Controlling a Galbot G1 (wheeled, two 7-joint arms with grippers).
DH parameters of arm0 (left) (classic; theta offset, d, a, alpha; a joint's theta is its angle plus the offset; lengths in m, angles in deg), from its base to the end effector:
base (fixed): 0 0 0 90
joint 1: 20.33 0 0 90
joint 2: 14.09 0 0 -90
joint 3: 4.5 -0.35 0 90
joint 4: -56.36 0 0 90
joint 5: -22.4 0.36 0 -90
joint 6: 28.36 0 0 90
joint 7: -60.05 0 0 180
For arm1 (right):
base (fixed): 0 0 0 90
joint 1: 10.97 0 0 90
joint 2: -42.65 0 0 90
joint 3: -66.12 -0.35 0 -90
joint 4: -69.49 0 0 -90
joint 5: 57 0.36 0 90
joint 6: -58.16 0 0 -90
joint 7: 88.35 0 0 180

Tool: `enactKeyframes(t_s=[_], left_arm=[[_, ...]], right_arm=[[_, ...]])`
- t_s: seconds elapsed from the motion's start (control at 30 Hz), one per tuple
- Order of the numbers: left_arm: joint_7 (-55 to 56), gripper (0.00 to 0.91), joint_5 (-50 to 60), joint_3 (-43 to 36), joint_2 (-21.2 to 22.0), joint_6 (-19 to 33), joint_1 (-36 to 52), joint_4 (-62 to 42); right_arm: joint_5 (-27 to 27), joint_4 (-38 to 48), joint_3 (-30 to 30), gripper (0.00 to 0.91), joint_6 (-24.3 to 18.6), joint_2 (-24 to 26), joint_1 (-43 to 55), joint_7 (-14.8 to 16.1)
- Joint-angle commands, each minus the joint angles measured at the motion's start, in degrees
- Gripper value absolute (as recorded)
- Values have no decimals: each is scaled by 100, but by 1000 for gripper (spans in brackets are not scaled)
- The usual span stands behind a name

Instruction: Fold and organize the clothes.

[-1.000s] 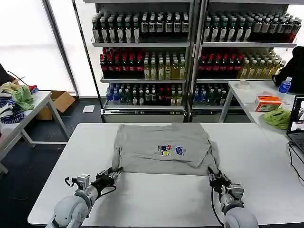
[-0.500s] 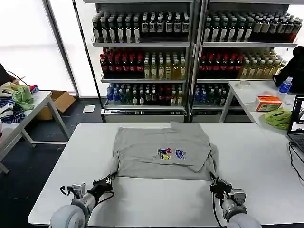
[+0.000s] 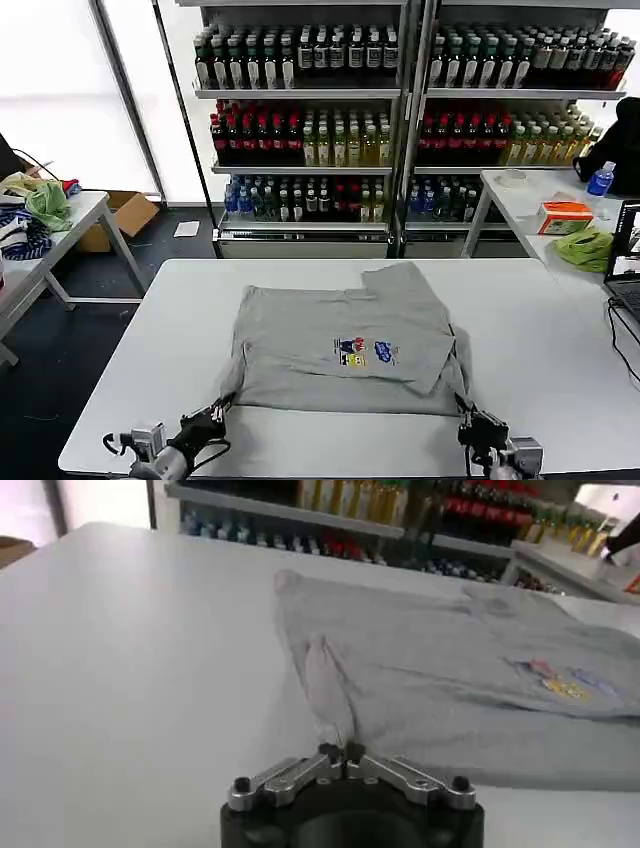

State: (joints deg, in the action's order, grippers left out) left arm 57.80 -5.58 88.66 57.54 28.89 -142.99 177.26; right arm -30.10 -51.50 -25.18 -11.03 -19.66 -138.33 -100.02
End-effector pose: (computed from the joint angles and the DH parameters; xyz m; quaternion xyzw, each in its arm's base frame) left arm 0.1780 0.0682 -0.2939 -0.0990 -0.9446 0.0793 0.3028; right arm 0.1587 -0.0827 -0.3005 0.0148 -0.9664 0.0195 0.2559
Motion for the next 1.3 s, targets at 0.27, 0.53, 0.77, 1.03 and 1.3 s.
enactKeyframes(t_s=[0.27,0.53,0.77,1.03,1.3], left_arm=[[-14,907,-208,1026,131,-37,-548,387],[-144,907,-344,1593,-301,-37,-57,207],[-345,907,-294,1128,-695,-38,852,-262],[-642,907,-355,63,-1282,-38,2492,-1444],[-716,907,-419,-949,-1653,-37,3817,-2321]], right_arm=[[133,-104,-398,907,-171,321,72,204],[353,-329,-574,907,103,421,589,290],[309,731,-78,907,557,601,2810,1064],[439,2576,974,907,1224,518,5069,2004],[-337,3981,1571,907,1228,-115,6126,2403]])
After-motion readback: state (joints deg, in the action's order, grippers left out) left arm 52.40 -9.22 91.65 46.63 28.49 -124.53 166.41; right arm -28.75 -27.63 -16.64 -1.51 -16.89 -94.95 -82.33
